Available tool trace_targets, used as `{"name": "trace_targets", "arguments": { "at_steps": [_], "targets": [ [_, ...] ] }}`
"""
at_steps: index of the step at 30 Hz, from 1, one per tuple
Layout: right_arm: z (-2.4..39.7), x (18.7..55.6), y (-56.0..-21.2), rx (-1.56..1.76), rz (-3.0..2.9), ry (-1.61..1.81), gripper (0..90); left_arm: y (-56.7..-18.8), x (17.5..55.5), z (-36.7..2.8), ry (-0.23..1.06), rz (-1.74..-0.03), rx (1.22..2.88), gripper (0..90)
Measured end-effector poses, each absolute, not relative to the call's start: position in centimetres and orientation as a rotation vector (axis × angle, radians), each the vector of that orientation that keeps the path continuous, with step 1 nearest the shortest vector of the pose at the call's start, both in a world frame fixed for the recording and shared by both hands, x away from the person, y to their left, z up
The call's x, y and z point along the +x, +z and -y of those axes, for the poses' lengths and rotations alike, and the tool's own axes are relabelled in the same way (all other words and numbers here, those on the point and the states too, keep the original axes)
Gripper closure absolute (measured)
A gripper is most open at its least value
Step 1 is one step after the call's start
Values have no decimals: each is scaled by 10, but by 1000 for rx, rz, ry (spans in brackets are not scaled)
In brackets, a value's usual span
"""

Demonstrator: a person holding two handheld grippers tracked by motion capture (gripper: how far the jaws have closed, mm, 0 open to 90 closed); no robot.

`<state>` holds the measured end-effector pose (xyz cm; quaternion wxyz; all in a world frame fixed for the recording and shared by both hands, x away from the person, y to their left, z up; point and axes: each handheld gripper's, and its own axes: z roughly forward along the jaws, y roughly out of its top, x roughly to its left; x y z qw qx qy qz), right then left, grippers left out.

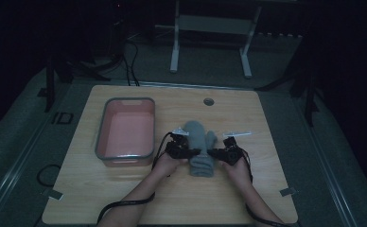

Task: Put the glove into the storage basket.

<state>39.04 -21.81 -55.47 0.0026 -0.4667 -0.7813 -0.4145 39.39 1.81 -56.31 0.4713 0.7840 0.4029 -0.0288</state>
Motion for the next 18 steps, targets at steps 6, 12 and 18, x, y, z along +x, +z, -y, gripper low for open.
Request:
{"name": "trace_targets", "arguments": {
  "at_steps": [6, 12, 18],
  "targets": [
    [219, 386, -545, -1456, 2445, -1332, 803, -550, 391, -22, -77, -960, 1899, 764],
    [221, 381, -522, -1426, 2401, -1425, 808, -521, 388, -27, -44, -907, 1887, 769],
    [221, 379, -487, -1389, 2370, -1527, 809, -484, 387, -34, -2, -845, 1882, 769]
  ]
}}
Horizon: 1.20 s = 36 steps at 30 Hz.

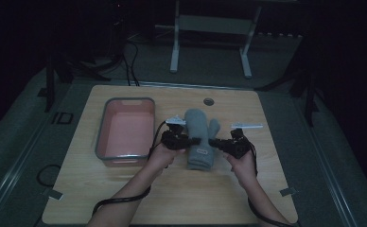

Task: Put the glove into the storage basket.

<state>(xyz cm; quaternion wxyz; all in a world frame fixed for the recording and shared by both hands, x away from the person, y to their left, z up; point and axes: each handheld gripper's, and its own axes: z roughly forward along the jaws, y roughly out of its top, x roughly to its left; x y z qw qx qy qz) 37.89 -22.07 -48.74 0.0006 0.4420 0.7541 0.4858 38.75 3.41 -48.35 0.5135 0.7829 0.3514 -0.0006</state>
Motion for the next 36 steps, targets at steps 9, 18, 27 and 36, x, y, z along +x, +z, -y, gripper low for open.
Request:
{"name": "trace_targets", "arguments": {
  "at_steps": [9, 18, 27, 36],
  "targets": [
    [203, 386, -447, 1324, -2333, 1591, 809, -443, 394, -55, 59, -808, 1888, 768],
    [164, 403, -422, 1273, -2349, 1662, 810, -415, 400, -97, 118, -819, 1874, 768],
    [113, 416, -409, 1218, -2406, 1702, 810, -403, 396, -151, 174, -870, 1853, 767],
    [52, 428, -410, 1172, -2488, 1716, 810, -402, 389, -206, 217, -956, 1848, 767]
  ]
}}
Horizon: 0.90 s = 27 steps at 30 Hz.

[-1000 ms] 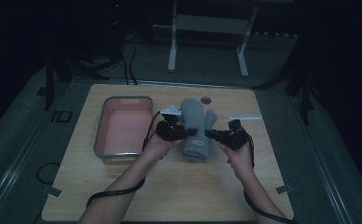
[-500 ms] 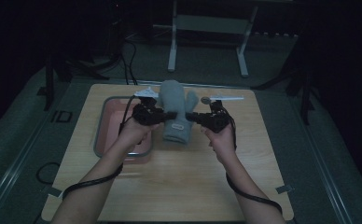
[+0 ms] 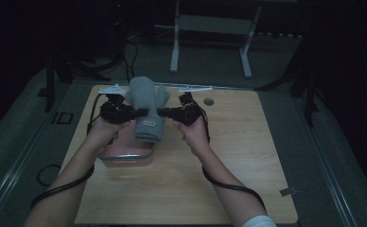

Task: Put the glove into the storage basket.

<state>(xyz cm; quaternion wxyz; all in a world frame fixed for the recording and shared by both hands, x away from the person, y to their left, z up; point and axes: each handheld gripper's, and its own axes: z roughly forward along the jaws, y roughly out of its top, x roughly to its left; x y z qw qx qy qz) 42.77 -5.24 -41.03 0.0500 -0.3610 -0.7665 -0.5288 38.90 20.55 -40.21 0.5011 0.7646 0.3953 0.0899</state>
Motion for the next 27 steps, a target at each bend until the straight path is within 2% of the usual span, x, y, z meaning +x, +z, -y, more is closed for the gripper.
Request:
{"name": "trace_targets", "arguments": {
  "at_steps": [7, 17, 21, 27],
  "targets": [
    [17, 435, -424, -1070, 2360, -1554, 810, -423, 390, -234, 206, -1027, 1837, 767],
    [-12, 447, -475, -1159, 2493, -1323, 807, -478, 406, -238, 129, -1176, 1904, 764],
    [-18, 448, -486, -1189, 2582, -1230, 772, -489, 413, -233, 105, -1220, 1950, 763],
    [-14, 444, -482, -1167, 2630, -1235, 704, -496, 421, -222, 91, -1289, 2012, 762]
  ]
}}
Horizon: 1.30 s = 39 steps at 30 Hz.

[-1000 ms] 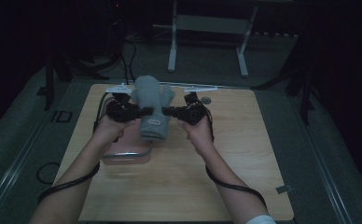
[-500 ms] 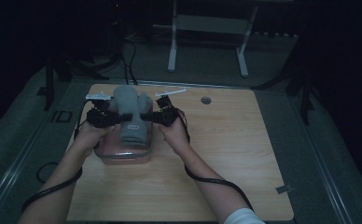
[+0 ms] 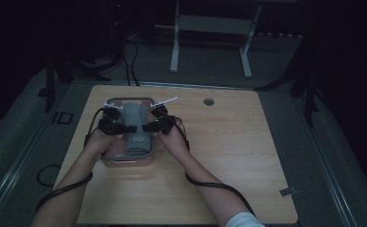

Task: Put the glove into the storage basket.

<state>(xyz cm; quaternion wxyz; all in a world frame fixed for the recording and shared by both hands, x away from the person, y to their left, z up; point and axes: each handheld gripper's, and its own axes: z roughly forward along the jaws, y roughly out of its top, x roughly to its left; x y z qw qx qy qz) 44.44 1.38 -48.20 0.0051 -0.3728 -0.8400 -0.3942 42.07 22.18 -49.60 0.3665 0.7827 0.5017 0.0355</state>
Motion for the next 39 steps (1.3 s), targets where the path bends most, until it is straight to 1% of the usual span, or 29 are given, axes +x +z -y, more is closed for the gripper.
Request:
{"name": "trace_targets", "arguments": {
  "at_steps": [3, 4, 6, 9, 12, 13, 14, 17, 18, 20, 22, 24, 26, 31, 35, 39],
  "targets": [
    [-10, 442, -479, -1155, 2613, -1269, 695, -501, 423, -216, 123, -1322, 2086, 759],
    [-8, 441, -478, -1147, 2607, -1281, 682, -502, 424, -214, 140, -1330, 2110, 758],
    [-5, 438, -474, -1133, 2609, -1301, 655, -504, 426, -211, 134, -1347, 2126, 748],
    [2, 434, -469, -1119, 2625, -1332, 591, -506, 428, -210, 156, -1385, 2147, 691],
    [9, 432, -468, -1093, 2624, -1352, 523, -507, 428, -206, 263, -1430, 2188, 548],
    [12, 432, -468, -1096, 2628, -1355, 516, -506, 427, -205, 323, -1442, 2212, 459],
    [14, 432, -468, -1097, 2619, -1359, 494, -506, 427, -203, 370, -1446, 2232, 391],
    [21, 431, -467, -1086, 2626, -1371, 413, -505, 428, -199, 461, -1468, 2273, 238],
    [23, 431, -467, -1091, 2614, -1365, 367, -504, 428, -199, 468, -1466, 2273, 222],
    [27, 430, -466, -1095, 2620, -1352, 306, -501, 426, -199, 479, -1467, 2263, 174],
    [33, 428, -464, -1059, 2622, -1361, 239, -495, 423, -202, 475, -1438, 2221, 154],
    [40, 426, -462, -1018, 2615, -1363, 200, -487, 418, -207, 481, -1415, 2174, 139],
    [47, 425, -459, -992, 2612, -1364, 199, -480, 411, -209, 497, -1382, 2126, 134],
    [64, 416, -454, -915, 2677, -1416, 182, -466, 385, -200, 563, -1225, 2091, 104],
    [81, 411, -455, -912, 2692, -1419, 146, -456, 366, -189, 554, -1137, 2052, 91],
    [99, 407, -458, -907, 2731, -1416, 144, -450, 351, -174, 544, -1049, 2043, 92]
  ]
}}
